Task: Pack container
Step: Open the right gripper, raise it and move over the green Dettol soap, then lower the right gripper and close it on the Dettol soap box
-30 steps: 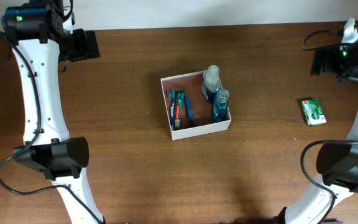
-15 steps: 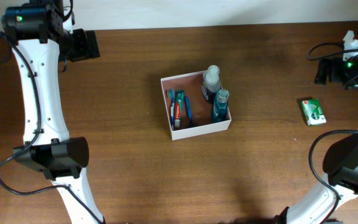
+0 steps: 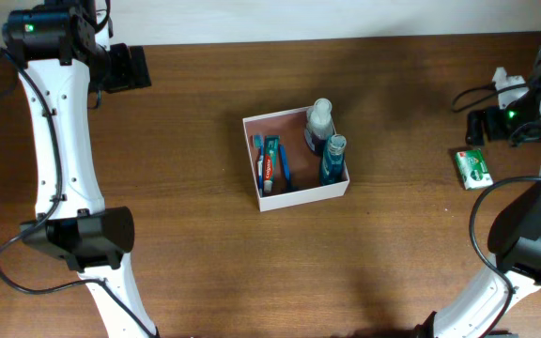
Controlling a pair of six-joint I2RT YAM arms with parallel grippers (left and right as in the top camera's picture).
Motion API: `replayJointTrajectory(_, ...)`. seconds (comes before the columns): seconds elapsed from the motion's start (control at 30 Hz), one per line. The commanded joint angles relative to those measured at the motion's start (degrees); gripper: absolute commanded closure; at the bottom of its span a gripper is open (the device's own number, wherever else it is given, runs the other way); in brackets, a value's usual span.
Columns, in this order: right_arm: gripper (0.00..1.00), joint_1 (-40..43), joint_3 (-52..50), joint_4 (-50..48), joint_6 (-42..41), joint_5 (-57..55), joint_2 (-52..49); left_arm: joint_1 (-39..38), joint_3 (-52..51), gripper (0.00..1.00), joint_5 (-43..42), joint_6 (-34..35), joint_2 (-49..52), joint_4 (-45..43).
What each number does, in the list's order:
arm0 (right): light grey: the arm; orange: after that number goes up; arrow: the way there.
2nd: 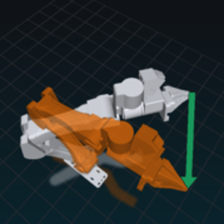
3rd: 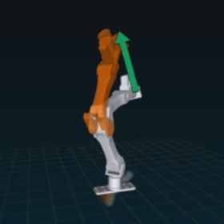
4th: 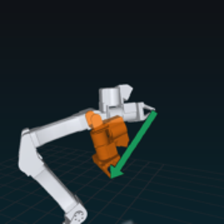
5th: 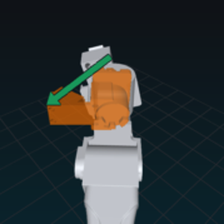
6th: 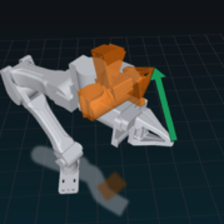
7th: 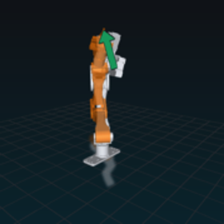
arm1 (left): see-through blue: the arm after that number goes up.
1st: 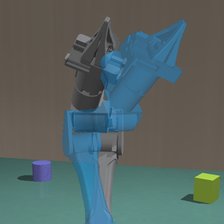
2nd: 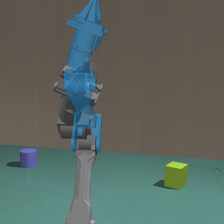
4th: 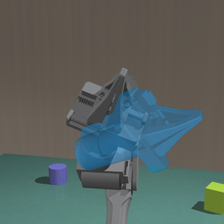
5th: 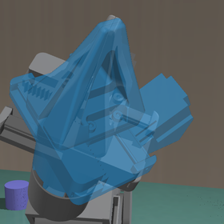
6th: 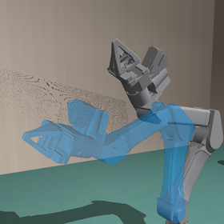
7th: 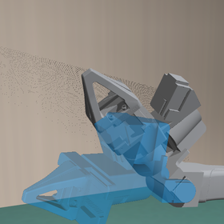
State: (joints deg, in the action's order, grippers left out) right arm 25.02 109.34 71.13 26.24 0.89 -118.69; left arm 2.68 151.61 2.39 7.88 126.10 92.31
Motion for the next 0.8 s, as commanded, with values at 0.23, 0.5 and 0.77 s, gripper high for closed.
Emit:
replayJointTrajectory(0.23,0.01,0.2,-12.9,-10.1,3.8,-1.6,-0.3,0.1,0.3,0.00,0.4,-0.7,0.4,-0.1)
replayJointTrajectory(0.5,0.00,0.3,-18.4,-16.0,6.6,-1.3,-0.7,0.1,0.3,0.00,0.4,-0.7,0.4,-0.1)
replayJointTrajectory(0.77,0.01,0.2,-22.6,-21.3,6.6,-1.3,-0.9,0.1,0.3,0.00,0.4,-0.7,0.4,-0.1)
